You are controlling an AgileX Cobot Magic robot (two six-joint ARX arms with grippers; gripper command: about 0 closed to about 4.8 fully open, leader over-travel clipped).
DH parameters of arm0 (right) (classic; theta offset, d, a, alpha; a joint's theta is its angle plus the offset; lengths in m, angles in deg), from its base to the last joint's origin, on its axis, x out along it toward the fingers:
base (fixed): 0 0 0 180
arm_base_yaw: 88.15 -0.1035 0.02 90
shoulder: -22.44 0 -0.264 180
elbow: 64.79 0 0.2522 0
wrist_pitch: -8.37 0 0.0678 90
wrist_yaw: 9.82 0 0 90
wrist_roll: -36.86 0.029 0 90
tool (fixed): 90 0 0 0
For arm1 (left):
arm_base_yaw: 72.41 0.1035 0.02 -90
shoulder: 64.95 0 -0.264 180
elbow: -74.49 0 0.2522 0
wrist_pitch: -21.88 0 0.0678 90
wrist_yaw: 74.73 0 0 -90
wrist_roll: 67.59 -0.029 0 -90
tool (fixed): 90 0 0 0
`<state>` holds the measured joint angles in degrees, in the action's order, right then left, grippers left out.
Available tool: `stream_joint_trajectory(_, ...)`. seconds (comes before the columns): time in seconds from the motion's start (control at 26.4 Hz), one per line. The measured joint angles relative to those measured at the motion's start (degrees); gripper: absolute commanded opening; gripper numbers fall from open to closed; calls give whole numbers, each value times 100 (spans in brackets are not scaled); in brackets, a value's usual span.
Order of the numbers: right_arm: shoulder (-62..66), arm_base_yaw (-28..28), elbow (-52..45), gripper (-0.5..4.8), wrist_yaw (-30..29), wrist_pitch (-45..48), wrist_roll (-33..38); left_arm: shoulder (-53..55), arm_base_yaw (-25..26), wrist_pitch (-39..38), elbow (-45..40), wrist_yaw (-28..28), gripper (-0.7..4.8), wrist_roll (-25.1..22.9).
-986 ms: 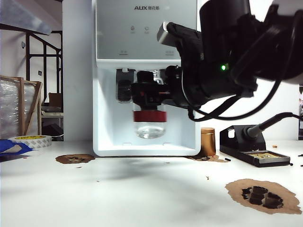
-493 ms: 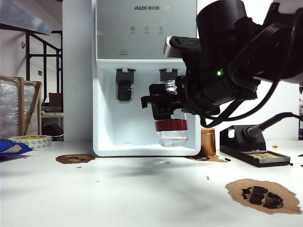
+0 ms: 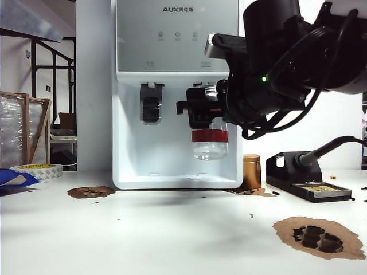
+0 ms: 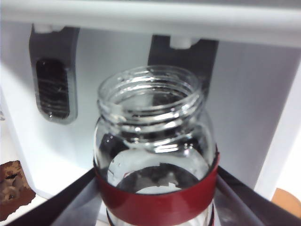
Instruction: Pick up the water bottle with two loops of red belts, then reach the front water dispenser and gently press the gray-black baffle horizontally to get a little water.
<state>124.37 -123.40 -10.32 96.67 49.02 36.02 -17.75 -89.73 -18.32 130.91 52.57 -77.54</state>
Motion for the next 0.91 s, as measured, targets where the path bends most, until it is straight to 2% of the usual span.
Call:
stream_joint_trajectory(0.27,0,212,39,128,-289,-210,42,0,0,0,0,2,463,0)
stream_joint_trajectory(0.46,103,310,101,128,-717,-308,81,0,0,2,0,2,463,0)
stream_joint_trajectory(0.91,284,313,667,127,-894,-599,66,0,0,0,0,2,463,0)
